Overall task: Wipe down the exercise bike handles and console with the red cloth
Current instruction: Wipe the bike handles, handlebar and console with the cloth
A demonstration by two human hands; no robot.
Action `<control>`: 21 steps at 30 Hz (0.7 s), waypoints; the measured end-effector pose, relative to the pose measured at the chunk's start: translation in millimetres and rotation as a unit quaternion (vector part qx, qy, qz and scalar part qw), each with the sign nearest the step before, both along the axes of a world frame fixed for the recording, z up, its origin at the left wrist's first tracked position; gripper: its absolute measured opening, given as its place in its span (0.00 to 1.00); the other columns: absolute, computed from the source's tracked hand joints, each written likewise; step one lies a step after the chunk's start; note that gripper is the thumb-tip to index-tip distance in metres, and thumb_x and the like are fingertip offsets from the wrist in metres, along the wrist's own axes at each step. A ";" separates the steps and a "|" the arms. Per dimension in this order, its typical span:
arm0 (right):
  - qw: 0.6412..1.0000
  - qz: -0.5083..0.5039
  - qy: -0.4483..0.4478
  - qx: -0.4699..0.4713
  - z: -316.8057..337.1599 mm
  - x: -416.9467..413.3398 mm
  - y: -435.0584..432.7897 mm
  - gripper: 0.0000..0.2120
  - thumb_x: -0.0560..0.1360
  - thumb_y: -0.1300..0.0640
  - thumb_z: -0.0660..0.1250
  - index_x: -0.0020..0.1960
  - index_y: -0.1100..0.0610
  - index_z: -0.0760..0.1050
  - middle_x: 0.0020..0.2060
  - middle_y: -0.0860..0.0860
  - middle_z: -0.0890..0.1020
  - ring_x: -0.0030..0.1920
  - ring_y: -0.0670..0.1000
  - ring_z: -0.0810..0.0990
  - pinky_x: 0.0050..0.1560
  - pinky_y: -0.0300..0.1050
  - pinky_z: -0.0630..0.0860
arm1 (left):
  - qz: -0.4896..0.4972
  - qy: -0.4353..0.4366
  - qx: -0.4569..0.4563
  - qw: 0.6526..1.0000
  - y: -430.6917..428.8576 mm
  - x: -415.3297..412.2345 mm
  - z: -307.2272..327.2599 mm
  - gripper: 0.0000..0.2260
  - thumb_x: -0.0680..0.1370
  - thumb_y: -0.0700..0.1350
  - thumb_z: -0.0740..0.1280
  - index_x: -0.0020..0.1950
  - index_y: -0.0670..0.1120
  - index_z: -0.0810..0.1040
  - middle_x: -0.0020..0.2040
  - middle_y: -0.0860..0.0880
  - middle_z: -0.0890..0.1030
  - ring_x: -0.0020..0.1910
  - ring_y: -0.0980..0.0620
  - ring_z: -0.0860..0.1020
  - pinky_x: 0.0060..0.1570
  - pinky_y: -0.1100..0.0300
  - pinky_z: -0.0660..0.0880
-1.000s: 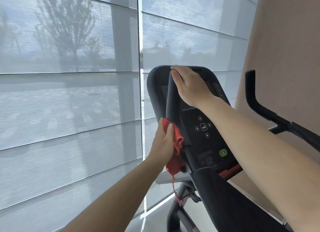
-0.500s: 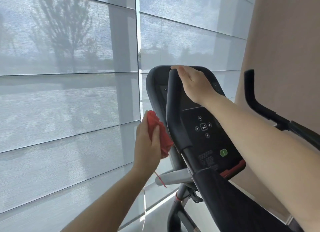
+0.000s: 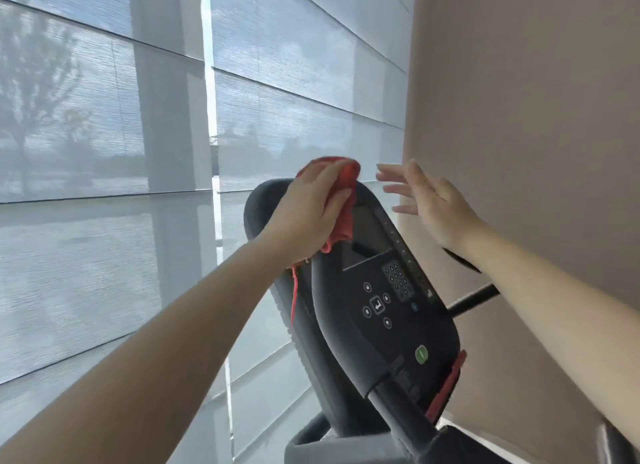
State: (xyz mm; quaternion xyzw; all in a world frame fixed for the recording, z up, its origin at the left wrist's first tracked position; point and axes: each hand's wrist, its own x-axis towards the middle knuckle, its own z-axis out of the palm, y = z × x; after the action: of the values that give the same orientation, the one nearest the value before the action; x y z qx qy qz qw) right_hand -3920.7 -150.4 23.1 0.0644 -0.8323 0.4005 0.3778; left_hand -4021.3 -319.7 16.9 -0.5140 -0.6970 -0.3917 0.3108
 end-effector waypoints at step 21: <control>0.946 -0.267 -0.142 -0.118 -100.4 32.7 -91.5 0.28 0.73 0.38 0.42 0.61 0.46 0.73 0.58 0.44 0.78 0.61 0.41 0.74 0.61 0.44 0.73 | -0.348 -0.071 -0.078 0.931 4.2 -49.9 2.4 0.12 0.81 0.49 0.58 0.42 0.47 0.74 0.38 0.52 0.77 0.38 0.54 0.75 0.44 0.58 0.71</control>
State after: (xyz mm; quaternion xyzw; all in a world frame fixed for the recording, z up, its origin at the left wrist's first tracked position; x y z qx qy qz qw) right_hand -3888.0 -242.0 -77.3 -0.2629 -0.8108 0.3850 0.3538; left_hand -4071.2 -315.4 19.3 -0.7181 -0.5229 -0.4548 0.0635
